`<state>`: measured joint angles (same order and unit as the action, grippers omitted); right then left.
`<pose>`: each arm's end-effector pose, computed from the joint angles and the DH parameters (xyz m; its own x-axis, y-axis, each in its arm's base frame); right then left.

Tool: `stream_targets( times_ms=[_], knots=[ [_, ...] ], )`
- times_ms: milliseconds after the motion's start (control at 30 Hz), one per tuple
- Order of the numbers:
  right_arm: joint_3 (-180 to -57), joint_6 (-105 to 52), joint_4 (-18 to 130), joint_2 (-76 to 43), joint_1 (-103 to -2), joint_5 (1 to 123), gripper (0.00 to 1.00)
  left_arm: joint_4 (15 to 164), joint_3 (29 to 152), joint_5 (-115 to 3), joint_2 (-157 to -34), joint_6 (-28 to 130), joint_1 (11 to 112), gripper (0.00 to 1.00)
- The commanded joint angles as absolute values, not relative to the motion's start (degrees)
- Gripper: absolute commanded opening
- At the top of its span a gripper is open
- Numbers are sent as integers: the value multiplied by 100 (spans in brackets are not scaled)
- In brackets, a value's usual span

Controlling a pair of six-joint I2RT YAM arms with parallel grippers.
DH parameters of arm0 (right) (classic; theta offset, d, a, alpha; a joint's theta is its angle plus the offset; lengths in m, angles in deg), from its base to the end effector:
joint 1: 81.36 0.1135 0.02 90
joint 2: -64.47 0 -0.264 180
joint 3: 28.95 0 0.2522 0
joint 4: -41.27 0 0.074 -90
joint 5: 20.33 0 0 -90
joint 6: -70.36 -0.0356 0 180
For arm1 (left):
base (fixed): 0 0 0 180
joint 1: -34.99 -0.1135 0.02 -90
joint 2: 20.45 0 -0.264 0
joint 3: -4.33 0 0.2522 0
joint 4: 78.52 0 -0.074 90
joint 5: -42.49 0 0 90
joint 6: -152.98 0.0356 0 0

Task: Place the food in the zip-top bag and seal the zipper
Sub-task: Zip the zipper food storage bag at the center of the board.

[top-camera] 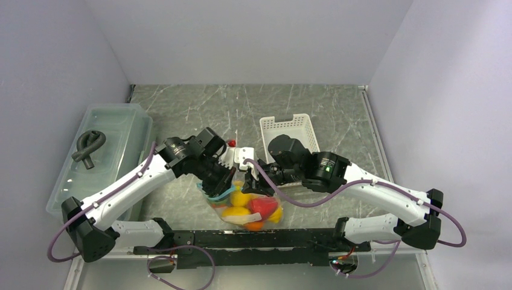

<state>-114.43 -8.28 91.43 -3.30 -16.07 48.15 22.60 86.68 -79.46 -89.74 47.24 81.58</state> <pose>0.0930 0.2333 0.3771 -0.0280 -0.4991 -0.8661 -0.9996 0.0096 0.0268 0.1341 -0.1691 0.3224 -0.8110 0.5224 -0.2633 0.5666 0.5895 -0.5758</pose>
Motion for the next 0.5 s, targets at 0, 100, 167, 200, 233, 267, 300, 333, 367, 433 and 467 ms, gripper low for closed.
stream_targets(
  times_ms=[0, 100, 167, 200, 233, 267, 300, 333, 367, 433, 467],
  knots=[
    [-11658, -861, 8675, -116, -1606, 4742, 0, 2429, 9125, -7727, -8868, 4854, 8174, 0],
    [-11630, -856, 8698, -119, -1606, 4766, 0, 2435, 9509, -7632, -8715, 4863, 8175, 4],
    [-11606, -841, 8702, -105, -1607, 4772, 0, 2411, 9768, -7459, -8617, 4914, 8175, 10],
    [-11595, -839, 8702, -95, -1606, 4771, 0, 2413, 9881, -7333, -8570, 4941, 8173, 12],
    [-11592, -834, 8707, -93, -1606, 4773, 0, 2420, 9999, -7265, -8517, 4963, 8170, 16],
    [-11592, -830, 8715, -92, -1607, 4770, 0, 2443, 10100, -7165, -8468, 4975, 8174, 19],
    [-11592, -823, 8726, -97, -1610, 4761, 0, 2482, 10179, -7088, -8416, 4998, 8170, 22],
    [-11592, -821, 8733, -98, -1607, 4759, 0, 2530, 10252, -6984, -8368, 5020, 8174, 25],
    [-11596, -815, 8737, -93, -1606, 4756, 0, 2595, 10307, -6916, -8324, 5034, 8172, 26],
    [-11605, -812, 8746, -107, -1606, 4749, 0, 2704, 10419, -6834, -8243, 5062, 8175, 29],
    [-11609, -812, 8751, -102, -1606, 4744, 0, 2749, 10459, -6808, -8196, 5064, 8170, 29]
  ],
)
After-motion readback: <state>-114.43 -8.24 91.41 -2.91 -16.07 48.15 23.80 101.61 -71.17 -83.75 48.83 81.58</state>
